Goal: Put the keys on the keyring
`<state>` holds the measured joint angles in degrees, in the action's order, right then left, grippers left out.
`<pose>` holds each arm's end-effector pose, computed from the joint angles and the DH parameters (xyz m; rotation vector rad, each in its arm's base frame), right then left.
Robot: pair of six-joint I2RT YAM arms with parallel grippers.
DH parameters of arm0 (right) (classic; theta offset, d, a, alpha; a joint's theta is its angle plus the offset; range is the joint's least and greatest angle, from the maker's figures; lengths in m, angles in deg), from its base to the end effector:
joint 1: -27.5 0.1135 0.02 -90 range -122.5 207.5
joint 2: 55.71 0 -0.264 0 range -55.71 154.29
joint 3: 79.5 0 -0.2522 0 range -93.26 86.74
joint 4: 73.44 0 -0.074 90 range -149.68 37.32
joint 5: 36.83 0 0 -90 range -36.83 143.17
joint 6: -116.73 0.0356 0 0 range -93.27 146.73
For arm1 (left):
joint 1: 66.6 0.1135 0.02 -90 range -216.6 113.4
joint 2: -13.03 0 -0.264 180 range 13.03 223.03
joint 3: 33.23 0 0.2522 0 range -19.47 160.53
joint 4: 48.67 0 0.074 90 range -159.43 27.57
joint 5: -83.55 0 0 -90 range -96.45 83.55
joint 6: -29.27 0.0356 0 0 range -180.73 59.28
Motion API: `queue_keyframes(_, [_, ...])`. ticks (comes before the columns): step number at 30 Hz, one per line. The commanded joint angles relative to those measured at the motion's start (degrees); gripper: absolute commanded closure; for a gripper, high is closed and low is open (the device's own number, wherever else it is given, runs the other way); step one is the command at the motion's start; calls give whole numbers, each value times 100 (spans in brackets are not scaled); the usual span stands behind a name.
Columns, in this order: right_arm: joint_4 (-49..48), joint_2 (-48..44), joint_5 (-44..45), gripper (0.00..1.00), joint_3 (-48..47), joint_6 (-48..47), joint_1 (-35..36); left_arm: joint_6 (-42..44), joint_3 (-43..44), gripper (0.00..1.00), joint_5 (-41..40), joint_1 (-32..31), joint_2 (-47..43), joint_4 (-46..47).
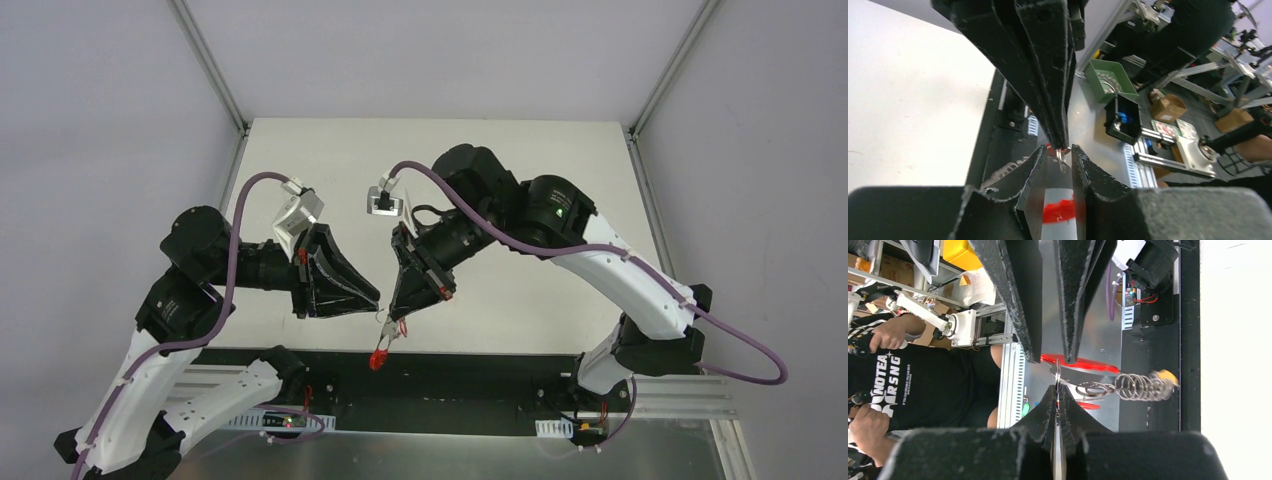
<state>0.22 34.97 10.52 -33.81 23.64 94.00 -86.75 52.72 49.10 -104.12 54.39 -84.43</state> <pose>0.0945 0.2778 0.5014 -1.6769 1.5371 1.4100 0.0571 -0.0808 0.4795 1.0311 1.3518 -1.5387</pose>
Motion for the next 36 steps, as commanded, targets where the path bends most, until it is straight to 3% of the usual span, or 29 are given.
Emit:
queue_keyframes(1, [-189,102,-543,100,-218,276,-88,-256,182,78,486,-19,156,-274])
queue_keyframes(36, [112,402,-621,100,-551,166,-143,87,109,87,646,-19,280,-978])
